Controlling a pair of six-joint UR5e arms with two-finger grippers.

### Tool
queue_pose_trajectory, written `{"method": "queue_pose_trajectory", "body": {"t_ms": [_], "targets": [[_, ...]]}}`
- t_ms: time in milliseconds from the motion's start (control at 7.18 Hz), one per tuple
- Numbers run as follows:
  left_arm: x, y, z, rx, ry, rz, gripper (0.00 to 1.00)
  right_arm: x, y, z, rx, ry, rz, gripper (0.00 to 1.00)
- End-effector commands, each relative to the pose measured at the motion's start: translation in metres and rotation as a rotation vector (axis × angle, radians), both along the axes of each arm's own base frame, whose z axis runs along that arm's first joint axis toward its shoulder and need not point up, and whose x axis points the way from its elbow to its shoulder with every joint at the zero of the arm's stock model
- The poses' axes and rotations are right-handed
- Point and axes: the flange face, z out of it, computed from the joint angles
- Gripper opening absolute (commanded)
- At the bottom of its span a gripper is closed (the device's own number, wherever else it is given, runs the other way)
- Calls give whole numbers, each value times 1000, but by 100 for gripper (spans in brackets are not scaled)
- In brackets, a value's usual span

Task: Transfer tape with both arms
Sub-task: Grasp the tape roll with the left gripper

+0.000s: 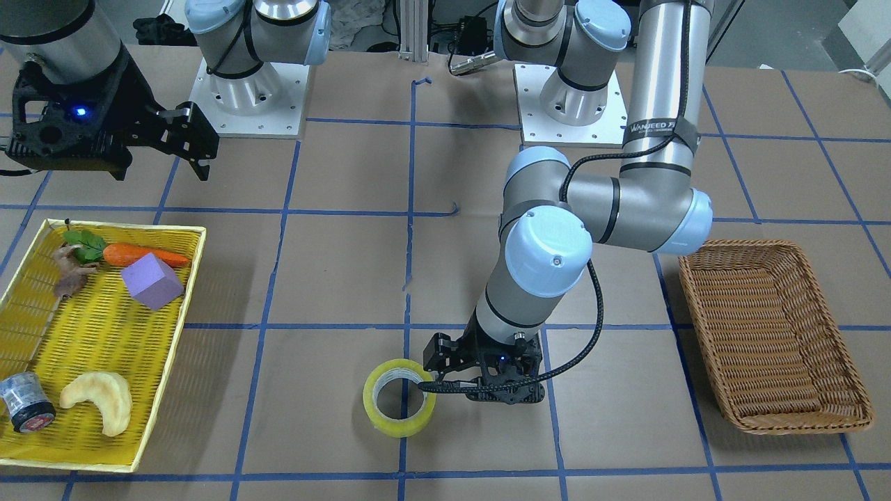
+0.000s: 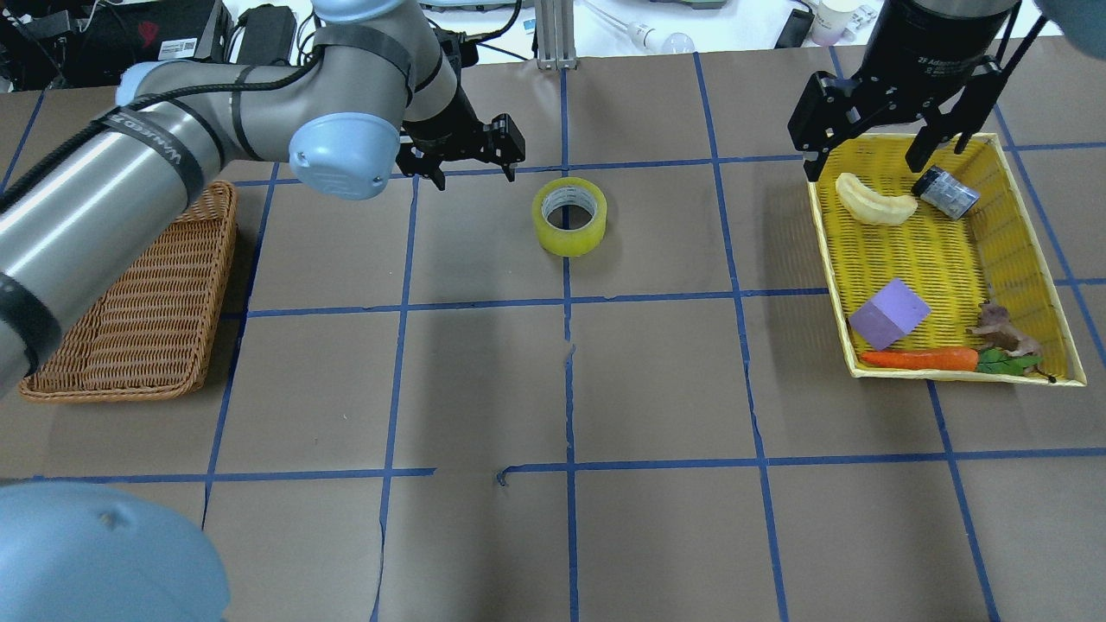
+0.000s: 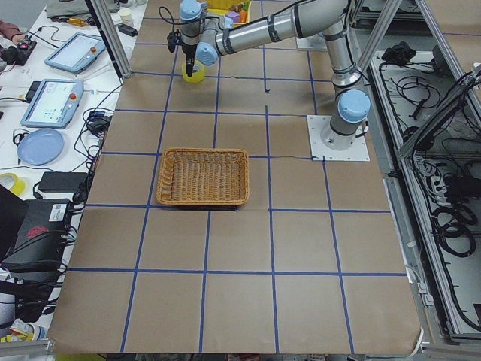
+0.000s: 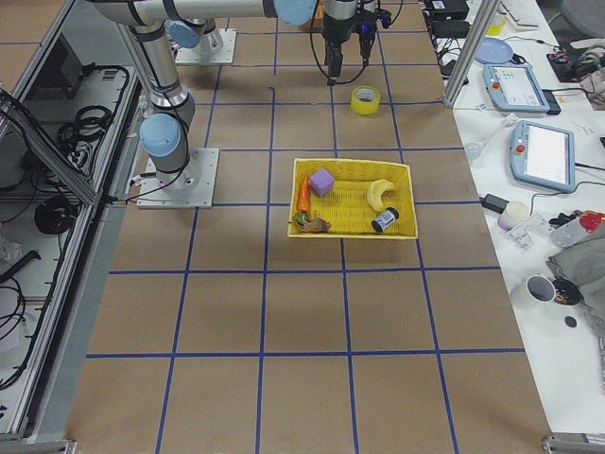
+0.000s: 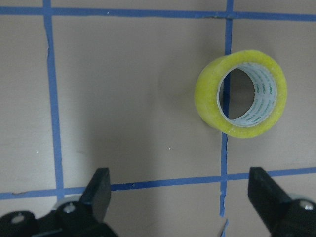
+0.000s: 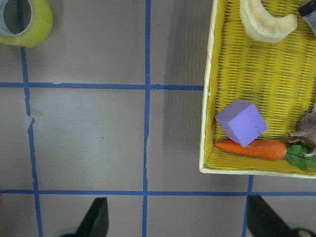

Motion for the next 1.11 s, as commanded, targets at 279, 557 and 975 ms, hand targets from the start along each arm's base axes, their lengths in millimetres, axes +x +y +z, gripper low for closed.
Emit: {"method": "queue_pose_trajectory", "body": {"t_ms": [279, 557, 975], "targets": [[-35, -23, -47, -10, 18, 23, 100, 1, -2, -6, -30, -1, 0, 100], [-43, -2, -79, 61, 9, 43, 100, 0, -3, -8, -28, -3, 3, 100], [-47, 11, -80, 81, -1, 36, 5, 2, -3, -8, -28, -17, 6, 100]]}}
